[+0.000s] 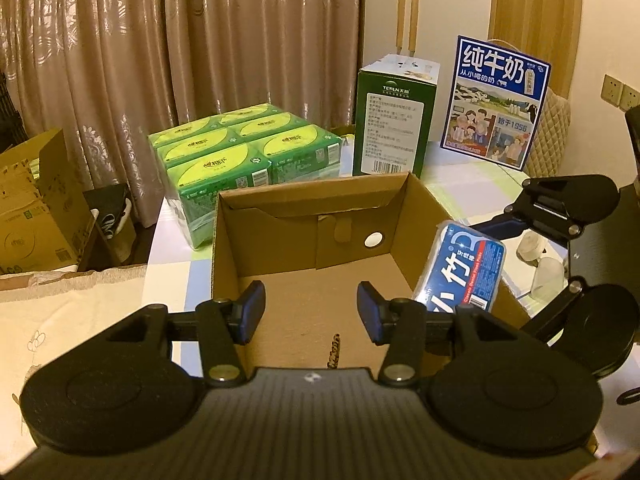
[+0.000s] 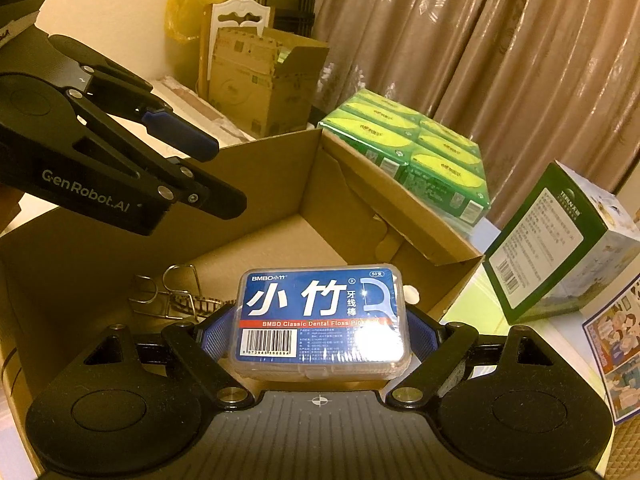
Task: Organize rigid objects
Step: 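Open the left tool to drop the cord into the box while the right tool releases the floss box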
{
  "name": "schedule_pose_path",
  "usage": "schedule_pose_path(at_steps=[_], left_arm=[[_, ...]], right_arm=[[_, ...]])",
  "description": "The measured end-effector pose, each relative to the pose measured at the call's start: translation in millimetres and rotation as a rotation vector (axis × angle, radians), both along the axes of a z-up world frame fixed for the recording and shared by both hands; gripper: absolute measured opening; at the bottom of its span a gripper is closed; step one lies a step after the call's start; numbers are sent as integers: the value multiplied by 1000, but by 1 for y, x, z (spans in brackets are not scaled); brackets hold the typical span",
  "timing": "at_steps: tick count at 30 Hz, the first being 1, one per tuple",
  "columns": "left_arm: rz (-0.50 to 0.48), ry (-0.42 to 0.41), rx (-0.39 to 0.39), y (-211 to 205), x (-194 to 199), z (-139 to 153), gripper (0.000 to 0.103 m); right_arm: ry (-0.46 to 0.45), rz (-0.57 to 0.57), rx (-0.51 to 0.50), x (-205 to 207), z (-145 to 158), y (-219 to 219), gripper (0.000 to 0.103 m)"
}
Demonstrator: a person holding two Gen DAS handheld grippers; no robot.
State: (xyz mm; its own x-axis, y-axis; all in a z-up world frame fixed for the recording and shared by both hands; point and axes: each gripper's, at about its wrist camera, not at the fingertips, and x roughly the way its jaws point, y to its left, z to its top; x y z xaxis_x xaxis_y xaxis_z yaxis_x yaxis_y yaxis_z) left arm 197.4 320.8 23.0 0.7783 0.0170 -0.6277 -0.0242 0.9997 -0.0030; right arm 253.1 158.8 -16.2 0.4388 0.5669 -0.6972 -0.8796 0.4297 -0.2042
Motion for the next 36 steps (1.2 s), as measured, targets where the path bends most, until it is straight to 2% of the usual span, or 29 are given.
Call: schedule_pose_path(at_steps=[8,13,18,23,30,36], left_arm=[[21,-4,-6,2,-5,3,45],[36,-14,-21,-1,-14,8,45],[43,-22,-49,-11,-29,17,45],[37,-38,-60,-38,-53,31,45],[32,-58,-87,-86,-97,53,46],[18,-44,-118,-128,-133,57,47]], right_arm=[[-32,-7,50,3,7,-5,84],[-7,-57,109,8,19,-19,84],[6,-95,166,-4,37,-42,84],[46,-177,249,-33,58,-79,84],[100,-307,301,-75,73,-134,84],[146,-403,349,-109,83,-184,84]])
